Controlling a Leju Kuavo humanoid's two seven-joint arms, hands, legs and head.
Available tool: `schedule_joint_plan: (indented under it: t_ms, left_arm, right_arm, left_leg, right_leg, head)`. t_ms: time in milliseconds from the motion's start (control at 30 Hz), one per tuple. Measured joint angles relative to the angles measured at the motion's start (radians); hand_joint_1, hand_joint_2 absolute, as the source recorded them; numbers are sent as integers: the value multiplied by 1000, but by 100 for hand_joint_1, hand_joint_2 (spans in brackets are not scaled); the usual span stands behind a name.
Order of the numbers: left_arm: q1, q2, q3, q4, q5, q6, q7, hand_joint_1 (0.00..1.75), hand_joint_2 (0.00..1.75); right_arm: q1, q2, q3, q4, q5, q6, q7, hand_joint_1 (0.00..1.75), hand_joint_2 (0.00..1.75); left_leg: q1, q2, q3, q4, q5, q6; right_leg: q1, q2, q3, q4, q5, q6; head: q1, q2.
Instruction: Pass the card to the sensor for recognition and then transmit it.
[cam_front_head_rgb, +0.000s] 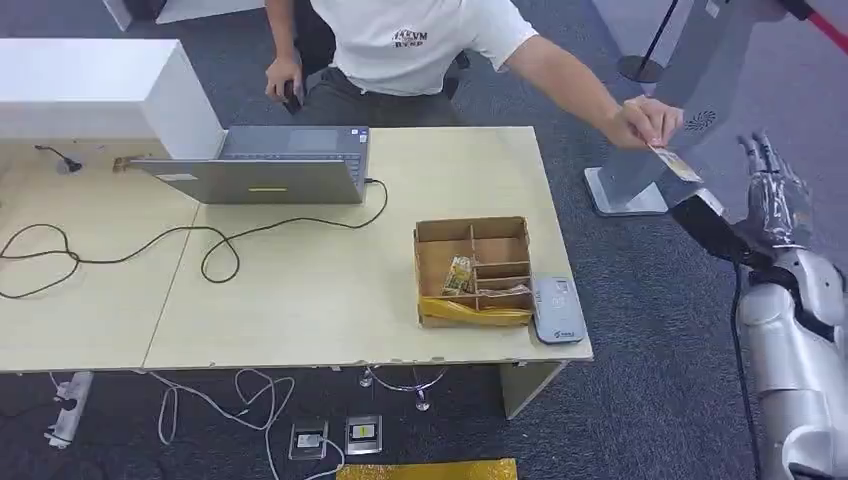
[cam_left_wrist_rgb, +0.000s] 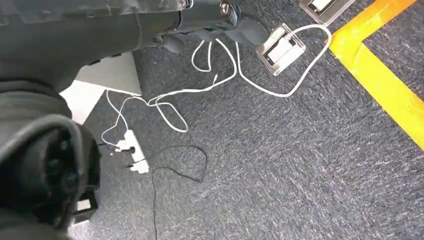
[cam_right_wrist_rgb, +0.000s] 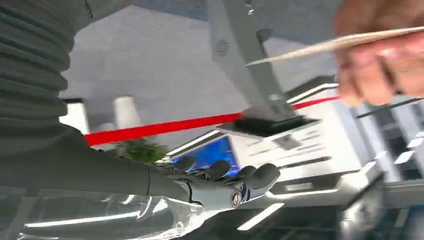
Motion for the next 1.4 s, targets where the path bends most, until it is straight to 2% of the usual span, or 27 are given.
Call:
schedule_joint_plan:
  t_ms: [200, 567, 600, 633, 667, 700, 1400]
  left_arm:
    - [-1, 0, -3, 0, 0, -6, -8, 0, 0]
    - [-2, 0, -15, 0, 1, -6, -13, 0, 0]
    - [-2, 0, -18, 0, 2, -5, -14, 0, 0]
    - [-2, 0, -18, 0, 5, -5, -14, 0, 0]
    - [-2, 0, -18, 0, 5, -4, -14, 0, 0]
    - [-2, 0, -19, 0, 5, -3, -14, 0, 0]
    - [7, 1, -21, 0, 14, -3, -14, 0, 0]
  right_arm:
    - [-20, 0, 83, -64, -8, 47, -12, 0, 175]
    - [-67, 10, 202, -73, -51, 52, -31, 3, 175]
    - [-70, 11, 213, -73, -55, 52, -31, 122, 175]
    - [-73, 13, 221, -73, -58, 52, -32, 161, 175]
    - [-73, 15, 225, -73, -60, 52, -33, 161, 175]
    - [-73, 16, 230, -73, -61, 52, -33, 175, 175]
    - [-113, 25, 305, -52, -102, 74, -60, 175, 175]
  left_leg:
    - [0, 0, 0, 0, 0, 0]
    - [0, -1, 0, 0, 0, 0]
    - [0, -1, 0, 0, 0, 0]
    - [0, -1, 0, 0, 0, 0]
    - [0, -1, 0, 0, 0, 0]
    - [0, -1, 0, 0, 0, 0]
    - [0, -1, -1, 0, 0, 0]
  right_leg:
    - [0, 0, 0, 0, 0, 0]
    - [0, -1, 0, 0, 0, 0]
    - [0, 0, 0, 0, 0, 0]
    - [0, 0, 0, 0, 0, 0]
    - [0, 1, 0, 0, 0, 0]
    - [0, 1, 0, 0, 0, 0]
    - [0, 0, -1, 0, 0, 0]
  head:
    - [0, 0]
    - [0, 0]
    - [0, 0]
    - [0, 0]
    - [0, 0]
    - [0, 0]
    - [0, 0]
